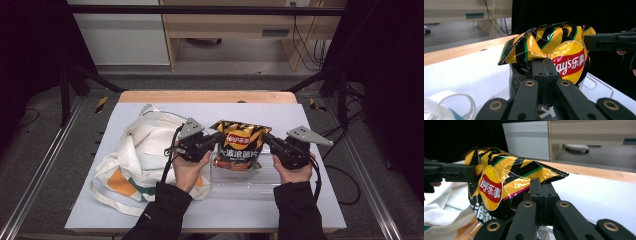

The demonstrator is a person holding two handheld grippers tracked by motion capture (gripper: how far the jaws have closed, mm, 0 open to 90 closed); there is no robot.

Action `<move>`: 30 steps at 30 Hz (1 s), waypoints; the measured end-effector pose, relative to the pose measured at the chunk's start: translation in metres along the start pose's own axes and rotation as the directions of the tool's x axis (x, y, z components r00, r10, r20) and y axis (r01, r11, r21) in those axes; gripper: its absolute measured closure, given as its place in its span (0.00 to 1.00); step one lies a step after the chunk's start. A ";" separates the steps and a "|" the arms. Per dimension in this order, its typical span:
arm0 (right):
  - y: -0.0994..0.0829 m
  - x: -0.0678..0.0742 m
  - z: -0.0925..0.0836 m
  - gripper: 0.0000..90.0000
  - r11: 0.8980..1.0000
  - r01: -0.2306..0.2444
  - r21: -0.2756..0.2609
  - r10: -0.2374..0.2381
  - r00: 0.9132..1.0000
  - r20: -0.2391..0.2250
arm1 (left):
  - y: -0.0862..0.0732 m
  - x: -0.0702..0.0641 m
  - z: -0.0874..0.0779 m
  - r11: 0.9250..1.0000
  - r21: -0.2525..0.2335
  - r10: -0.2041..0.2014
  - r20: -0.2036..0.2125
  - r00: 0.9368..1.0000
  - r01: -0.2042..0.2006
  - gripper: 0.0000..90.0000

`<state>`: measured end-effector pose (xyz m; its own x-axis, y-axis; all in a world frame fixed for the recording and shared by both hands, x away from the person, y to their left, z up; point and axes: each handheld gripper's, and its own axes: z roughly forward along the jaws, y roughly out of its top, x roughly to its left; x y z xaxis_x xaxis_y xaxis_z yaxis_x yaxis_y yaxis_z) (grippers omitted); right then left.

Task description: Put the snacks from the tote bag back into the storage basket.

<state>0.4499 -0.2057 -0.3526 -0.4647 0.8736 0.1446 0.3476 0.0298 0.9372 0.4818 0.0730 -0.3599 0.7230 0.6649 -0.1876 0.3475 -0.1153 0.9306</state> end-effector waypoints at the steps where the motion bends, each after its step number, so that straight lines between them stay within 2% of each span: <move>1: -0.001 0.000 0.002 1.00 1.000 0.001 0.009 -0.001 1.000 0.002 | -0.002 0.002 0.002 1.000 0.009 -0.004 0.000 1.000 0.004 1.00; 6: -0.007 -0.002 0.012 0.99 0.999 0.011 0.037 -0.012 1.000 0.023 | -0.008 0.010 0.009 0.999 0.035 -0.029 -0.004 1.000 0.029 1.00; 8: -0.009 -0.003 0.017 0.99 0.999 0.013 0.042 -0.015 0.999 0.030 | -0.010 0.011 0.011 0.999 0.029 -0.033 -0.008 0.999 0.033 1.00; 12: -0.010 -0.004 0.022 0.97 0.999 0.014 0.035 -0.015 0.999 0.037 | -0.010 0.012 0.013 0.999 0.027 -0.019 -0.029 0.999 0.019 1.00; 17: -0.011 -0.005 0.035 0.88 0.999 0.045 0.024 -0.046 0.996 0.077 | -0.011 0.014 0.019 1.000 0.005 -0.004 -0.073 0.997 0.004 0.98; 21: -0.012 -0.005 0.041 0.80 0.999 0.045 0.008 -0.046 0.994 0.095 | -0.011 0.016 0.022 1.000 0.001 -0.001 -0.094 0.996 0.001 0.95; 26: -0.014 -0.005 0.046 0.64 0.997 0.081 -0.015 -0.079 0.990 0.117 | -0.010 0.017 0.023 1.000 0.004 0.011 -0.110 0.994 -0.010 0.83; 28: -0.013 -0.005 0.044 0.58 0.996 0.081 -0.025 -0.077 0.990 0.114 | -0.009 0.018 0.022 1.000 0.005 0.021 -0.121 0.992 -0.020 0.74; 30: -0.011 -0.007 0.041 0.51 0.997 0.066 -0.041 -0.062 0.993 0.104 | -0.008 0.019 0.019 1.000 -0.001 0.020 -0.113 0.993 -0.020 0.65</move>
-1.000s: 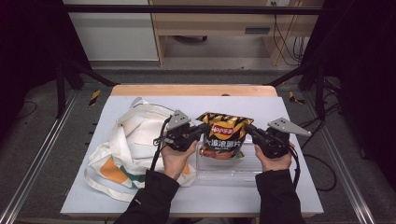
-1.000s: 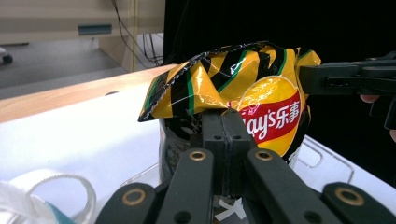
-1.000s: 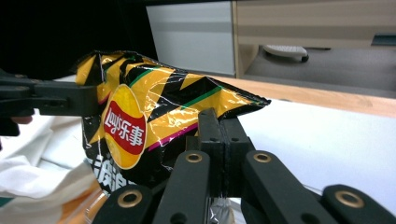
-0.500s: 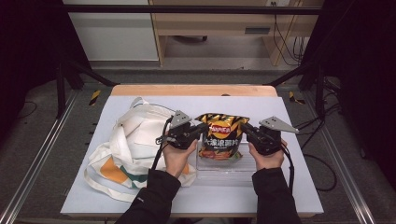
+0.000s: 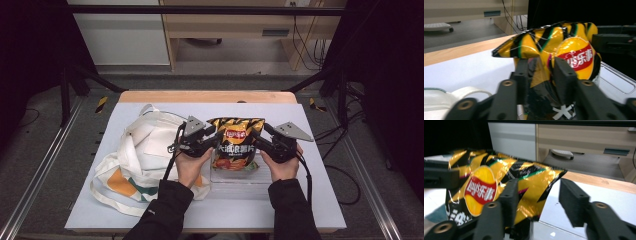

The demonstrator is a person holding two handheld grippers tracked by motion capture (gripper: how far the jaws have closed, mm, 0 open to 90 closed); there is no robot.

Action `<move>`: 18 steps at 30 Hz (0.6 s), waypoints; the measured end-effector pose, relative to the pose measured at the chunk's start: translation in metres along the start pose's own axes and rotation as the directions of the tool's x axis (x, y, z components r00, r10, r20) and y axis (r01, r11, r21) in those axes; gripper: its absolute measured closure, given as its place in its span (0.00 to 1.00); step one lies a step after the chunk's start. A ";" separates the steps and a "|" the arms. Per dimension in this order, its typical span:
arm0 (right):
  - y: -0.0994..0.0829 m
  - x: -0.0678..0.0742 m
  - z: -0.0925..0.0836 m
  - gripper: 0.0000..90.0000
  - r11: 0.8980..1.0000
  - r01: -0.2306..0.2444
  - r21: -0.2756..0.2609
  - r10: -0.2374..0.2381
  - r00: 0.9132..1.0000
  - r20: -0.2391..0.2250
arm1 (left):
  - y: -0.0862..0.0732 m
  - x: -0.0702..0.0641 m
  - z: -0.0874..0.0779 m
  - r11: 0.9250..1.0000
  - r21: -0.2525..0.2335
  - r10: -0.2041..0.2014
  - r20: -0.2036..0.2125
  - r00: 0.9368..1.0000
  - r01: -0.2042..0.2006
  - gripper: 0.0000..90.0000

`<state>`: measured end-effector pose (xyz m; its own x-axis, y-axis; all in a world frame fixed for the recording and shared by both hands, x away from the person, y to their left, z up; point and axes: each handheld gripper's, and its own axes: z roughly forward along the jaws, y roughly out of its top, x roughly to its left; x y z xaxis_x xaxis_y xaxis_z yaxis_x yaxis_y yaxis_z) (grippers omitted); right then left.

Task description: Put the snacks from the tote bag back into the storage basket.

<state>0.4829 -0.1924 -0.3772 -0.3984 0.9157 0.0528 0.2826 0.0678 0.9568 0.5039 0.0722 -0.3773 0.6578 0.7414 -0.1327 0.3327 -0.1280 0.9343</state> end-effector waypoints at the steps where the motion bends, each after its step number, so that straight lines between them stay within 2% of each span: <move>1: 0.001 -0.001 -0.002 0.48 1.000 -0.009 -0.009 0.009 1.000 -0.003 | 0.000 0.001 -0.002 1.000 -0.004 0.007 0.003 1.000 -0.007 0.61; 6: 0.007 -0.006 -0.015 0.33 0.996 -0.047 -0.071 0.046 0.999 -0.017 | 0.002 0.006 -0.016 0.999 -0.017 0.035 0.026 0.999 -0.034 0.45; 10: 0.012 -0.006 -0.024 0.24 0.996 -0.032 -0.088 0.031 0.999 -0.009 | 0.003 0.014 -0.034 0.999 -0.030 0.044 0.037 0.998 -0.043 0.35; 13: 0.013 -0.007 -0.031 0.20 0.997 -0.023 -0.079 0.022 1.000 -0.009 | 0.001 0.023 -0.049 0.997 -0.021 0.069 0.026 0.997 -0.068 0.31; 16: 0.012 -0.009 -0.037 0.17 0.997 0.005 -0.071 -0.005 1.000 -0.001 | -0.003 0.033 -0.066 0.997 -0.019 0.070 0.016 0.997 -0.070 0.29; 18: 0.012 -0.011 -0.041 0.16 0.997 0.000 -0.076 0.000 1.000 -0.004 | -0.006 0.041 -0.079 0.998 -0.017 0.067 0.008 0.998 -0.067 0.28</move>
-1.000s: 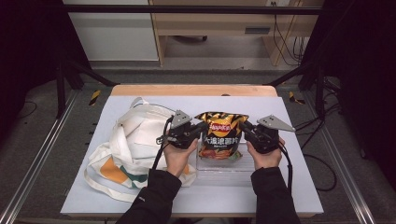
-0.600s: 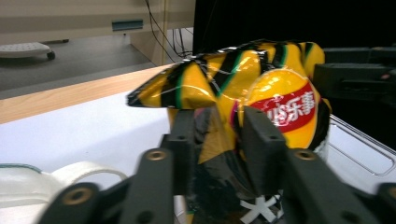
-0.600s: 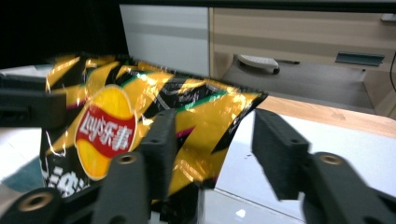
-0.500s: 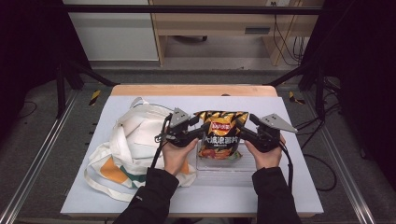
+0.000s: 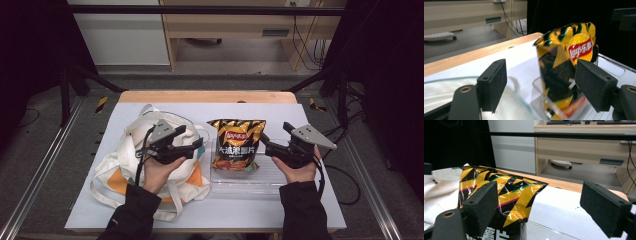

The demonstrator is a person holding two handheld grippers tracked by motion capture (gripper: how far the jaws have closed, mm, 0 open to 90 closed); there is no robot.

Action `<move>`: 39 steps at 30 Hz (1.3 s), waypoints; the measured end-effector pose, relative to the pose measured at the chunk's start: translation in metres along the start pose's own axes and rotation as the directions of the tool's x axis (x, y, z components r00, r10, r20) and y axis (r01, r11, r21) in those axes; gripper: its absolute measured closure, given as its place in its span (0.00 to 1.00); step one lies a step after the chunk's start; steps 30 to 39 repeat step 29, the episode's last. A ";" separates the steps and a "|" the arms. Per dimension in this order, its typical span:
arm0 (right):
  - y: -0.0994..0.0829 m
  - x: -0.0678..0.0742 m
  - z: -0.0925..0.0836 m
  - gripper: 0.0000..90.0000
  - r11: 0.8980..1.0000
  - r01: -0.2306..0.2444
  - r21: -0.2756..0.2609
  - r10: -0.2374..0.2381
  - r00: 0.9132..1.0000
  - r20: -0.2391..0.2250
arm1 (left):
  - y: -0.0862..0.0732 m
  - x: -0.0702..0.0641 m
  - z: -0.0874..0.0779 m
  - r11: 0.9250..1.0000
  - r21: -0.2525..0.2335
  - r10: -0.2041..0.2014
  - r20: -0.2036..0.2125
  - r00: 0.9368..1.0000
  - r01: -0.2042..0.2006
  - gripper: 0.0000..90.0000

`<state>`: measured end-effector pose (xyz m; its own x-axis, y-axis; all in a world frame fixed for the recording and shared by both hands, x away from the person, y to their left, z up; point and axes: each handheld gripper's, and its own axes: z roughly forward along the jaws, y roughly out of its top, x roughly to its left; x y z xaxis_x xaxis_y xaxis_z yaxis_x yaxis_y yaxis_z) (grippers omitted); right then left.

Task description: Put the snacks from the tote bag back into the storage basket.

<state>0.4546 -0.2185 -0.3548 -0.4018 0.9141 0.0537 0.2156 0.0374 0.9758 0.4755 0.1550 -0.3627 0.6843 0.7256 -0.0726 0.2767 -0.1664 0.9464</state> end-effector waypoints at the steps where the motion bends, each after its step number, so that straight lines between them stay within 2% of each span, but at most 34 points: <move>1: 0.000 -0.002 -0.002 0.16 1.000 -0.006 -0.003 0.006 1.000 0.000 | -0.002 0.004 -0.006 1.000 0.001 0.006 -0.007 1.000 -0.006 0.27; 4: -0.001 -0.007 -0.006 0.14 1.000 -0.012 0.000 0.012 1.000 0.004 | -0.011 0.018 -0.024 1.000 0.005 0.008 -0.032 0.999 -0.007 0.27; 10: -0.010 -0.018 -0.014 0.13 1.000 -0.005 0.030 0.004 1.000 0.027 | -0.025 0.043 -0.055 1.000 -0.002 -0.021 -0.094 0.995 0.021 0.27; 15: -0.020 -0.026 -0.018 0.12 0.999 0.005 0.053 -0.008 0.998 0.056 | -0.035 0.057 -0.078 0.999 -0.017 -0.033 -0.139 0.990 0.031 0.27; 19: -0.026 -0.034 -0.019 0.12 0.997 0.005 0.078 -0.010 0.998 0.060 | -0.045 0.068 -0.093 0.999 -0.023 -0.039 -0.177 0.983 0.035 0.27; 22: -0.030 -0.038 -0.019 0.12 0.995 0.012 0.096 -0.018 0.998 0.057 | -0.054 0.076 -0.099 1.000 -0.004 -0.030 -0.211 0.977 0.030 0.27; 26: -0.035 -0.043 -0.020 0.11 0.993 0.018 0.113 -0.025 0.998 0.063 | -0.064 0.085 -0.103 0.999 0.015 -0.038 -0.221 0.975 0.042 0.27; 29: -0.038 -0.047 -0.020 0.10 0.993 0.017 0.118 -0.025 0.998 0.063 | -0.068 0.088 -0.104 0.999 0.021 -0.041 -0.223 0.974 0.047 0.27; 39: -0.038 -0.047 -0.020 0.10 0.993 0.017 0.118 -0.025 0.998 0.063 | -0.068 0.088 -0.104 0.999 0.021 -0.041 -0.223 0.974 0.047 0.27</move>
